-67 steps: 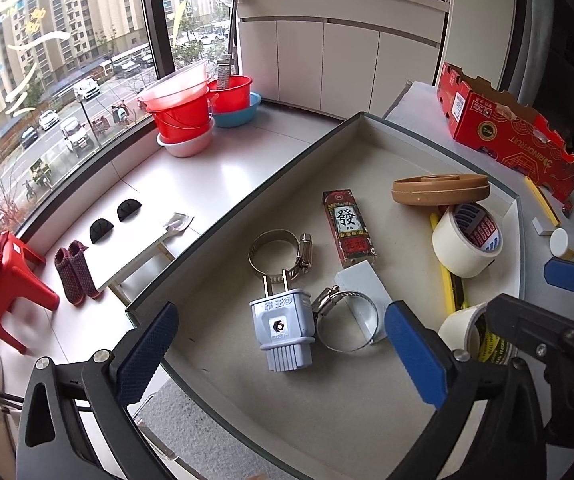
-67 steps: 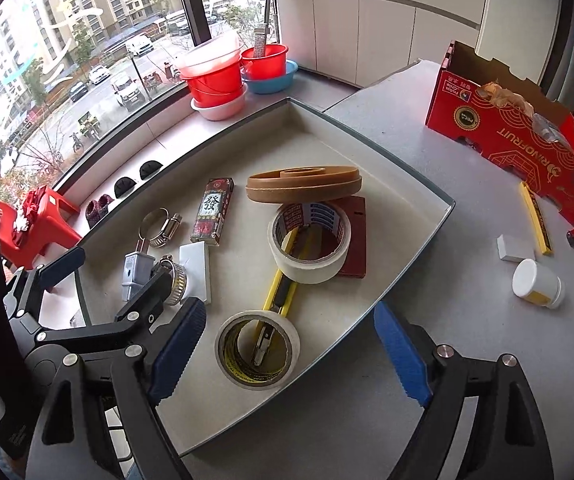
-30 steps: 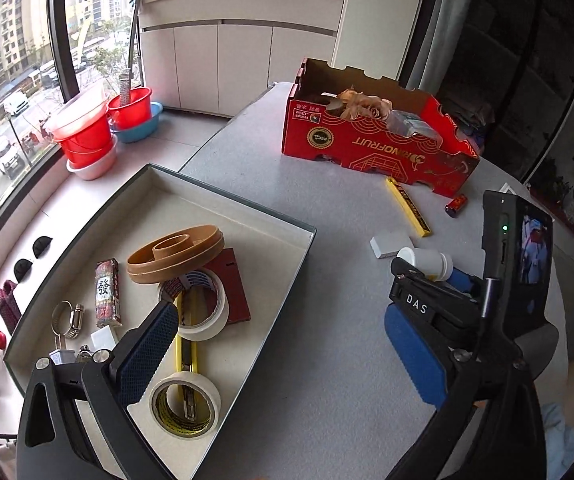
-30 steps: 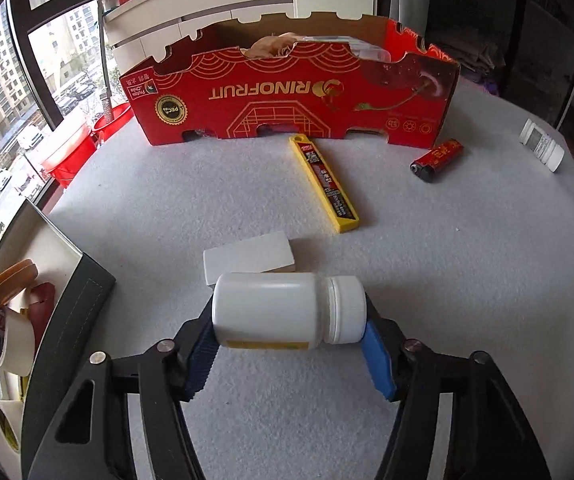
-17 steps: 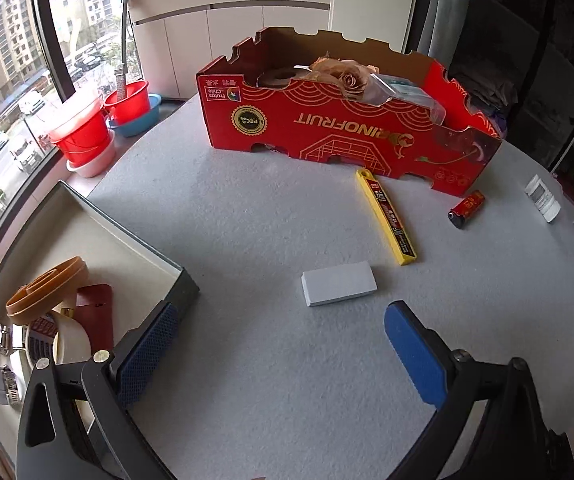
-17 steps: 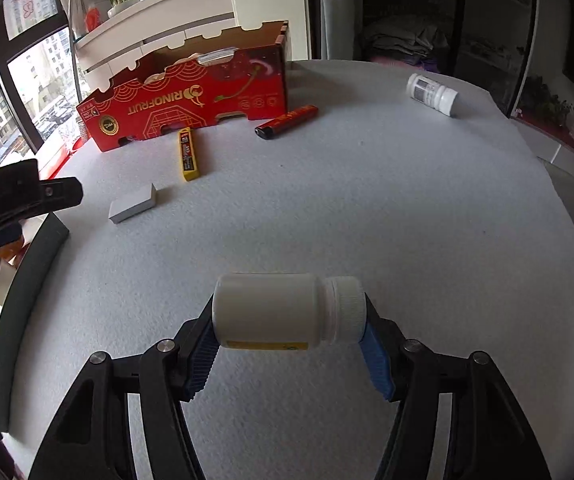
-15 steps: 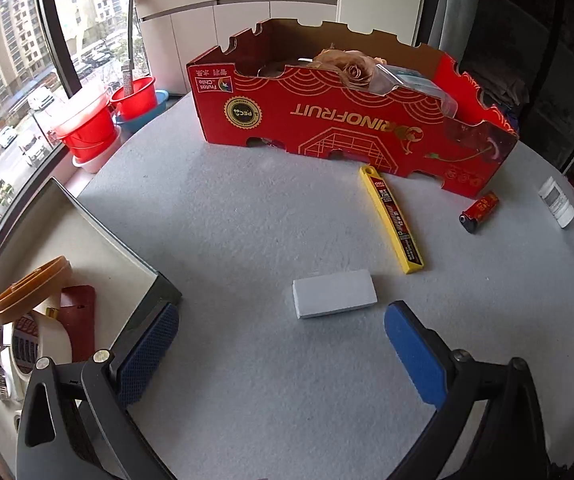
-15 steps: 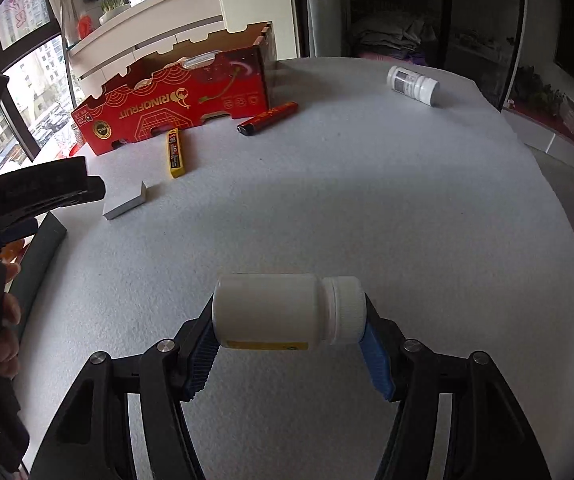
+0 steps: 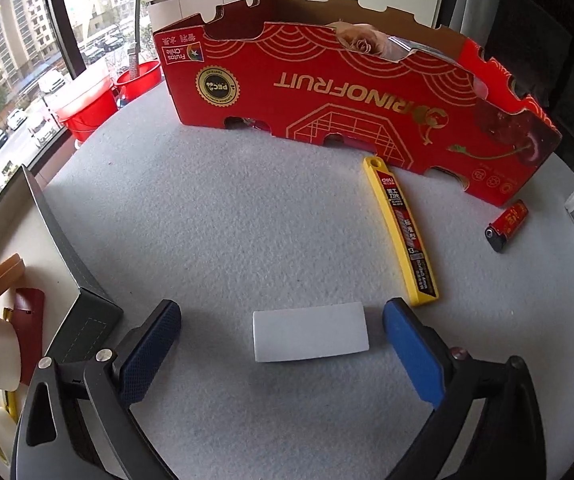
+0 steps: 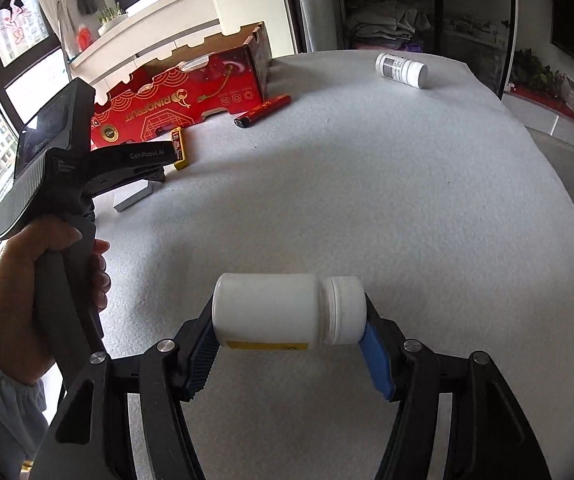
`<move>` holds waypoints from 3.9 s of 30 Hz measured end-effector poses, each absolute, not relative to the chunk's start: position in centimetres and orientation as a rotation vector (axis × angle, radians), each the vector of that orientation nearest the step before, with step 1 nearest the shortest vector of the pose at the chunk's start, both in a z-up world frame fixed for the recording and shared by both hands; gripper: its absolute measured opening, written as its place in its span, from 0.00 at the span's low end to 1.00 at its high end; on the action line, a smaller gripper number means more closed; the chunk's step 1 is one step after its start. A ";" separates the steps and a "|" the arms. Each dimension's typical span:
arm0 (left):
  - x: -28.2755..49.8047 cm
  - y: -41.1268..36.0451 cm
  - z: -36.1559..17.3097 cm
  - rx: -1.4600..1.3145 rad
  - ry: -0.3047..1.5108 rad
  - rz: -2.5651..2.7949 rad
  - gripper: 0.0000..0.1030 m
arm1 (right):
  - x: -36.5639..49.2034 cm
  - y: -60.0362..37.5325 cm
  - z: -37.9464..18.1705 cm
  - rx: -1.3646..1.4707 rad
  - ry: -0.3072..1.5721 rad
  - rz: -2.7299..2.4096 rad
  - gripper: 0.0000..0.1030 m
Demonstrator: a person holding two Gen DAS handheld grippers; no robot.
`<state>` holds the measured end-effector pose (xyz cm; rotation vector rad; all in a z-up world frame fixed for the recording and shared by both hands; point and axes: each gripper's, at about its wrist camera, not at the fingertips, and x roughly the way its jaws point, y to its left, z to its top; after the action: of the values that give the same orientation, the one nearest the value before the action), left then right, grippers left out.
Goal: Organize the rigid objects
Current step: 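Close left gripper on the white eraser, then carry the white eraser and pill bottle over the tray with both tools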
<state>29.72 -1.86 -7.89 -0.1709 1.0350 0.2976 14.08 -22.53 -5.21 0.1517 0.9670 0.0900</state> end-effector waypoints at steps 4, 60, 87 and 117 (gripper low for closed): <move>28.2 -3.6 -7.2 -0.083 1.028 0.163 0.54 | 13.3 -22.6 -4.5 0.144 0.957 0.088 0.62; 0.8 0.8 -2.7 -0.081 0.847 -0.055 0.54 | 3.5 -16.5 -2.1 -0.056 0.974 0.123 0.62; 1.0 22.8 0.5 -0.267 0.763 0.466 0.54 | 10.5 8.5 2.8 -0.219 0.963 0.630 0.63; 5.4 22.4 -2.7 -0.230 0.867 0.464 0.54 | 13.3 11.5 -0.4 -0.221 1.047 0.653 0.63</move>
<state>5.43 22.43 -2.75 -0.2301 0.8670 0.4639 13.25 11.52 -0.36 -0.2210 1.0470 0.6533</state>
